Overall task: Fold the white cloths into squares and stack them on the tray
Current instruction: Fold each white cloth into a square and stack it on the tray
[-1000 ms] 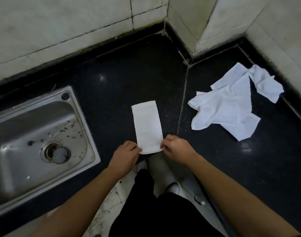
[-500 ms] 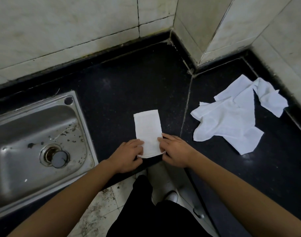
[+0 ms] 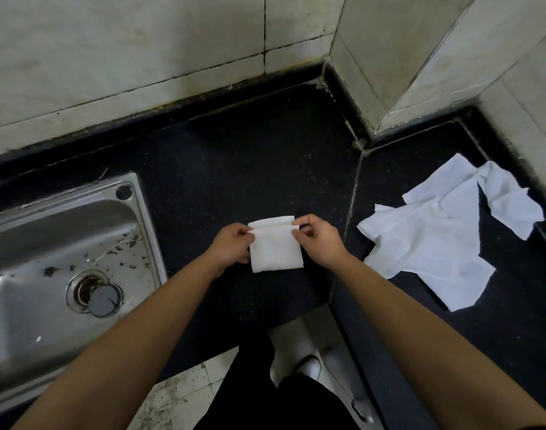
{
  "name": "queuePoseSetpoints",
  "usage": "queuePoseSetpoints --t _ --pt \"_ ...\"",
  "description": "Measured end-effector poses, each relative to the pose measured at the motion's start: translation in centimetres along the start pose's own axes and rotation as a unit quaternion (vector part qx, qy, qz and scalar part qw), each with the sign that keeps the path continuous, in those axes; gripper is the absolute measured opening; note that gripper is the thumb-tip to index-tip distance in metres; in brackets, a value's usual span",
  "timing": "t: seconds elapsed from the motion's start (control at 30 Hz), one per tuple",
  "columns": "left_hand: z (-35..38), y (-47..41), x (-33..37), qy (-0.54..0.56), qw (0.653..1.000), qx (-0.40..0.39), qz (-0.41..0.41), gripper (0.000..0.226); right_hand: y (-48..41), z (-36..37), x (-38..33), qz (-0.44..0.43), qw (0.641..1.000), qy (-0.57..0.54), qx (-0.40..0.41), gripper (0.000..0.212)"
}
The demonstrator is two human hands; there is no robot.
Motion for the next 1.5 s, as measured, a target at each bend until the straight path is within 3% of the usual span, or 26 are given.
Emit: queuePoseSetpoints --t 0.17,0.37,0.57,0.63,0.7,0.8,0.9,1.03,1.3,1.33,1.4,1.47,1.5 --pt "0.3 -1.8 -0.7 0.044 0.993 0.112 0.013 0.019 -1.6 1.0 0.0 0.038 0.997 -0.057 0.046 0.023" --pt "0.6 -3.1 -1.0 0.049 0.984 0.168 0.014 0.022 -2.8 1.5 0.3 0.060 0.993 -0.058 0.086 0.024" --pt "1.0 -2.8 -0.8 -0.032 0.978 0.203 0.047 0.026 -3.3 1.8 0.6 0.039 0.996 -0.004 0.083 0.025" --pt "1.1 -2.3 -0.9 -0.103 0.968 0.201 0.108 0.034 -2.8 1.7 0.6 -0.009 0.995 0.056 0.079 0.033" --pt "0.8 -1.6 -1.4 -0.235 0.916 0.211 0.247 0.038 -1.9 1.4 0.8 -0.138 0.969 0.182 0.097 0.037" --pt "0.3 -0.6 -2.8 -0.410 0.800 0.165 0.407 0.053 -0.2 1.0 1.6 -0.345 0.875 0.327 0.091 0.043" --pt "0.1 -0.5 -4.4 -0.520 0.753 0.046 0.400 0.072 0.3 1.3 3.0 -0.363 0.825 0.433 -0.012 0.065" --pt "-0.5 -1.7 -3.9 -0.586 0.727 -0.025 0.358 0.082 -0.6 1.4 4.2 -0.321 0.798 0.507 -0.052 0.080" --pt "-0.6 -1.9 -4.0 -0.613 0.712 -0.049 0.340 0.085 -0.4 1.6 3.8 -0.272 0.807 0.517 -0.093 0.082" --pt "-0.6 -1.7 -3.7 -0.608 0.717 -0.054 0.336 0.086 0.0 1.4 3.5 -0.258 0.819 0.505 -0.093 0.083" --pt "-0.7 -1.1 -2.9 -0.574 0.743 -0.038 0.341 0.085 1.1 1.0 3.2 -0.202 0.878 0.427 -0.073 0.084" --pt "-0.9 -0.9 -1.1 -0.523 0.768 0.016 0.368 0.077 2.4 0.6 3.1 -0.138 0.937 0.320 -0.010 0.078" --pt "-0.8 -1.0 0.0 -0.509 0.767 0.041 0.388 0.070 2.9 0.5 3.2 -0.119 0.950 0.287 0.039 0.070"
Point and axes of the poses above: each hand's wrist, its own y-axis away from the middle knuckle, its own z-axis out of the palm, x = y × z, the point moved 2 cm from there along -y, towards the middle knuckle, and after that the axes turned 7 degrees about x, right-handed, at the moved point
